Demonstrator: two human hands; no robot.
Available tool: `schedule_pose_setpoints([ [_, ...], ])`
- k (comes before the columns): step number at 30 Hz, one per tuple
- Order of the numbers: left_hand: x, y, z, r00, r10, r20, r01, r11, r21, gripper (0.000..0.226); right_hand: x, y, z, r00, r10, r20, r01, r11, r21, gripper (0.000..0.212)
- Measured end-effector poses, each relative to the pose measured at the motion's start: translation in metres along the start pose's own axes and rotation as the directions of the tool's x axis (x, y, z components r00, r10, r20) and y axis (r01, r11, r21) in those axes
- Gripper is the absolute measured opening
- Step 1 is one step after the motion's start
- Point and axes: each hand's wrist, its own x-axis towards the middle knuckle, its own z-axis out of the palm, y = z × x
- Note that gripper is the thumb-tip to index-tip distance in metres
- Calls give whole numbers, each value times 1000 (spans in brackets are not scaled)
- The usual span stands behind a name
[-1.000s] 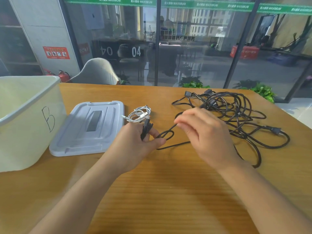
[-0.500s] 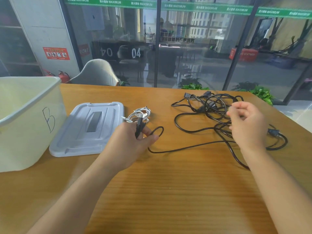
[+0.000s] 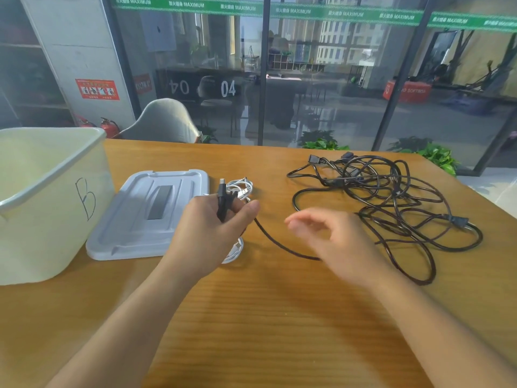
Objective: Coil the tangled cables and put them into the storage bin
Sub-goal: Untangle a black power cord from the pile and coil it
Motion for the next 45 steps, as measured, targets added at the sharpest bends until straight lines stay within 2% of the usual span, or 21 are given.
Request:
schedule_pose_setpoints([
  [2, -1, 1, 0, 1000, -6, 22, 7, 998, -59, 42, -6, -13, 19, 989, -12, 144, -3, 995, 102, 35],
  [4, -1, 1, 0, 998, -27, 60, 35, 991, -128, 45, -10, -21, 32, 985, -50, 167, 29, 992, 124, 44],
  [9, -1, 3, 0, 972, -96, 213, 175, 903, -393, 45, -8, -14, 33, 994, -112, 3, 111, 991, 71, 15],
  [12, 0, 3, -2, 953, -120, 280, 235, 873, -427, 49, 2, 3, 15, 974, -83, -210, 58, 991, -121, 14],
  [13, 0, 4, -2, 944, -119, 307, 251, 863, -438, 49, 6, 10, 8, 970, -57, -237, 8, 979, -202, 15],
  [15, 0, 6, -3, 922, -108, 373, 287, 836, -468, 47, 8, 23, -1, 979, 15, -205, -80, 946, -313, 16],
  [17, -1, 7, -3, 905, -90, 417, 307, 816, -490, 47, 7, 29, 1, 989, 24, -147, -78, 925, -371, 22],
  [21, -3, 6, 2, 902, -80, 424, 288, 843, -455, 52, 9, 13, 16, 976, -216, 7, 200, 892, -405, 53],
  [24, -4, 7, 3, 885, -19, 465, 244, 869, -430, 51, 6, -2, 32, 911, -335, 242, 404, 847, -347, 45],
  [26, -5, 7, 3, 860, 22, 509, 218, 887, -407, 55, 1, -6, 40, 875, -334, 351, 433, 864, -257, 41],
  [28, -5, 5, 1, 832, 54, 552, 194, 905, -380, 59, -1, -6, 42, 856, -326, 401, 436, 872, -222, 42],
  [34, -7, 8, 1, 763, 127, 633, 134, 928, -348, 58, 0, -4, 46, 856, -264, 444, 406, 875, -263, 41],
  [40, -9, 11, 2, 739, 144, 659, 132, 927, -351, 61, -2, 1, 49, 881, -307, 359, 381, 911, -157, 29],
  [45, -8, 13, -2, 746, 115, 656, 146, 933, -329, 62, 3, 4, 41, 909, -270, 318, 317, 942, -108, 10],
])
